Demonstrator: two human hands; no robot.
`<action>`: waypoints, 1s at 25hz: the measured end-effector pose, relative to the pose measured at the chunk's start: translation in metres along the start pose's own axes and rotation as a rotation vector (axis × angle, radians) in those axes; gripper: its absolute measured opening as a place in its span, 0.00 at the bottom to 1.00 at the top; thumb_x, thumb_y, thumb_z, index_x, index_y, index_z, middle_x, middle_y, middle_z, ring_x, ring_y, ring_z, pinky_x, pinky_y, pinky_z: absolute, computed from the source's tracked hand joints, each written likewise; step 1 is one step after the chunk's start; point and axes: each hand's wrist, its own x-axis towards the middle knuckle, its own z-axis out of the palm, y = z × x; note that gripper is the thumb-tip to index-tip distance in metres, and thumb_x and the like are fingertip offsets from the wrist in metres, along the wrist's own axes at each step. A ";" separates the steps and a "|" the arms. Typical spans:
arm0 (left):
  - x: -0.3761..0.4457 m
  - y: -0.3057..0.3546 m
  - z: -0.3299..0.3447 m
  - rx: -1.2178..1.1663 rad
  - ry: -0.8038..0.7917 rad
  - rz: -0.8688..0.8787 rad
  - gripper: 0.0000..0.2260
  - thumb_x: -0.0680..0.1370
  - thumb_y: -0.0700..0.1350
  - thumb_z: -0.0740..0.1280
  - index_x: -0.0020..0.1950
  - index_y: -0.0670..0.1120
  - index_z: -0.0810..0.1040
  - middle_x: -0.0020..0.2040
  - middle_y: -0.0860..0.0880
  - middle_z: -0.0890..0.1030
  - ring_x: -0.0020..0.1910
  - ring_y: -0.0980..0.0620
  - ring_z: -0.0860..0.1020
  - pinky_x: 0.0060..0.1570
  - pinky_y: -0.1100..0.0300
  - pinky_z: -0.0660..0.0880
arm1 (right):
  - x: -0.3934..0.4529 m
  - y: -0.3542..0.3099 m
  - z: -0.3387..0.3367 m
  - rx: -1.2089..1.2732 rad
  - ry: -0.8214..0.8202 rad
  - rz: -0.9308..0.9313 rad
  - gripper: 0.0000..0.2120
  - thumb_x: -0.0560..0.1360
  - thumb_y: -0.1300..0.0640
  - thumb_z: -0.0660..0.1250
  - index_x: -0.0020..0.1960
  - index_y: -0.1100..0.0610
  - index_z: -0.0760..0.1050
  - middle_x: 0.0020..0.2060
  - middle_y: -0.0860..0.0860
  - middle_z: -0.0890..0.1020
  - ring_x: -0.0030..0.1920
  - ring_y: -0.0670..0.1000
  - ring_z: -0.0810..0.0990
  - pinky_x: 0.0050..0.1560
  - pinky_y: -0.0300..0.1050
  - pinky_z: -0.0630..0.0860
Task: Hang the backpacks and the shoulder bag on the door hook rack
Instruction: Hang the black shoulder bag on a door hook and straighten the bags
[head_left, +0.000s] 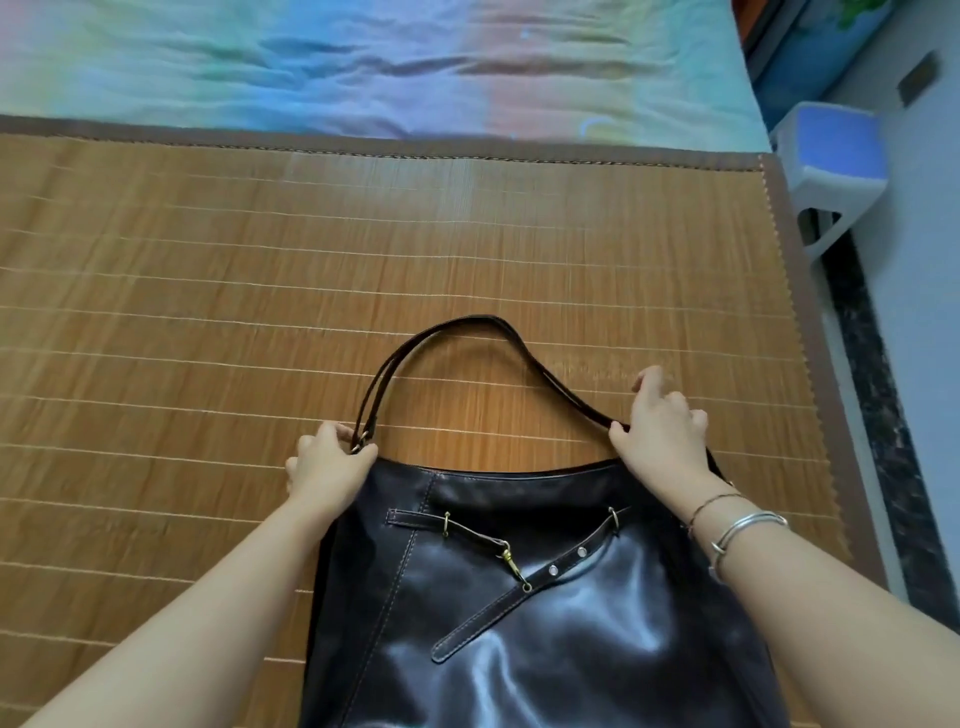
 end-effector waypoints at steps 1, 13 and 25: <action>-0.006 0.000 -0.001 0.024 -0.009 0.017 0.11 0.73 0.52 0.67 0.51 0.48 0.73 0.56 0.46 0.68 0.60 0.39 0.67 0.58 0.48 0.66 | -0.005 0.001 -0.002 -0.057 -0.081 0.002 0.19 0.73 0.53 0.64 0.60 0.57 0.63 0.45 0.54 0.78 0.55 0.58 0.72 0.54 0.54 0.65; -0.155 0.060 -0.080 -0.173 -0.330 0.499 0.05 0.75 0.45 0.68 0.47 0.45 0.78 0.36 0.46 0.84 0.35 0.54 0.84 0.34 0.65 0.75 | -0.149 0.006 -0.117 0.150 0.128 0.073 0.13 0.77 0.49 0.56 0.41 0.50 0.77 0.39 0.50 0.81 0.49 0.54 0.76 0.63 0.56 0.68; -0.480 0.207 -0.223 -0.043 -0.698 1.419 0.08 0.73 0.47 0.71 0.48 0.46 0.77 0.22 0.52 0.75 0.19 0.55 0.70 0.23 0.63 0.73 | -0.392 0.037 -0.399 0.696 0.524 0.188 0.09 0.70 0.54 0.67 0.35 0.55 0.70 0.27 0.51 0.77 0.25 0.53 0.78 0.35 0.45 0.77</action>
